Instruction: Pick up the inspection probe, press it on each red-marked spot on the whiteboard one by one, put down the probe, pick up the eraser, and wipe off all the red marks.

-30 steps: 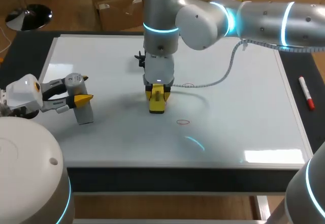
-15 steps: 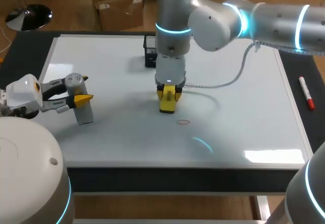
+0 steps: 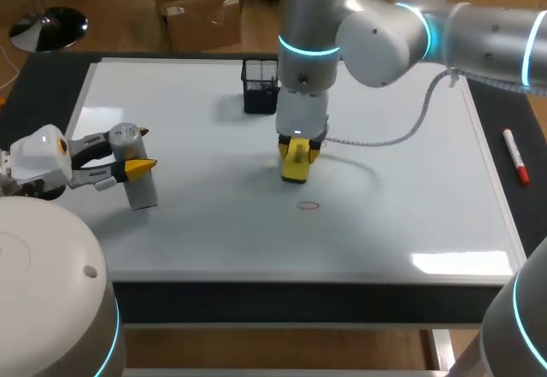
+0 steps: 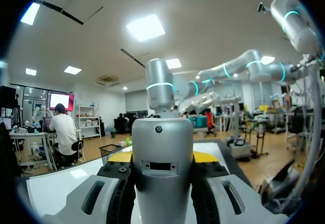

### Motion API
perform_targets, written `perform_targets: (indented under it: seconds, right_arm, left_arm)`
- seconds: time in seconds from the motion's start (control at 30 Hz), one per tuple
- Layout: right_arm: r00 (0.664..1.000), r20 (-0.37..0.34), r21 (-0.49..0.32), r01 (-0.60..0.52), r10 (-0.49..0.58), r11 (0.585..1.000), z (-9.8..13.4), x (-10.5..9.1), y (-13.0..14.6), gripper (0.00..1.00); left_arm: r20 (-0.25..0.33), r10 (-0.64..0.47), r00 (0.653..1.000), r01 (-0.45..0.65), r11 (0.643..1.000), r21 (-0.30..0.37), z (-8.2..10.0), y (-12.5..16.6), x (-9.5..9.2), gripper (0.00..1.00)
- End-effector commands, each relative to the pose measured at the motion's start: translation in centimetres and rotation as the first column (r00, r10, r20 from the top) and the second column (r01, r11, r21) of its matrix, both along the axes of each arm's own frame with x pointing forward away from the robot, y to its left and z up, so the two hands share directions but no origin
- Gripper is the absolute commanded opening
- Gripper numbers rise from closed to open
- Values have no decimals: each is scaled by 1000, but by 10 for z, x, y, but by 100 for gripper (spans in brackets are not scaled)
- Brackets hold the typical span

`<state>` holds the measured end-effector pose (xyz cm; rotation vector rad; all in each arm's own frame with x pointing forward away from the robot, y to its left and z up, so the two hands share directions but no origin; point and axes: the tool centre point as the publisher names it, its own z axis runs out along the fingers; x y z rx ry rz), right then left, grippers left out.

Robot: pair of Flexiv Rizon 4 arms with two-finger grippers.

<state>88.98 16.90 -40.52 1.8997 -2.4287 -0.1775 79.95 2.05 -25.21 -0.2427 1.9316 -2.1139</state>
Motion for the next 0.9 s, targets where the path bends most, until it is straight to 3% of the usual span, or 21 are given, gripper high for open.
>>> perform_targets:
  seconds: [0.03,0.4,0.47,0.9]
  right_arm:
    - [999,25,14,30,-31,999,21,-4,-27,0]
    - [964,62,40,255,-257,966,44,2,-117,0]
    - [946,61,74,314,-319,946,45,2,-139,0]
    - [840,66,48,536,-538,843,47,-17,-232,0]
  left_arm:
    - [0,0,1000,0,1000,1,1,0,-1,0]
    - [0,0,1000,0,1000,1,1,0,-1,0]
    - [0,0,1000,0,1000,1,1,0,-1,0]
    - [0,0,1000,0,1000,1,1,0,-1,0]
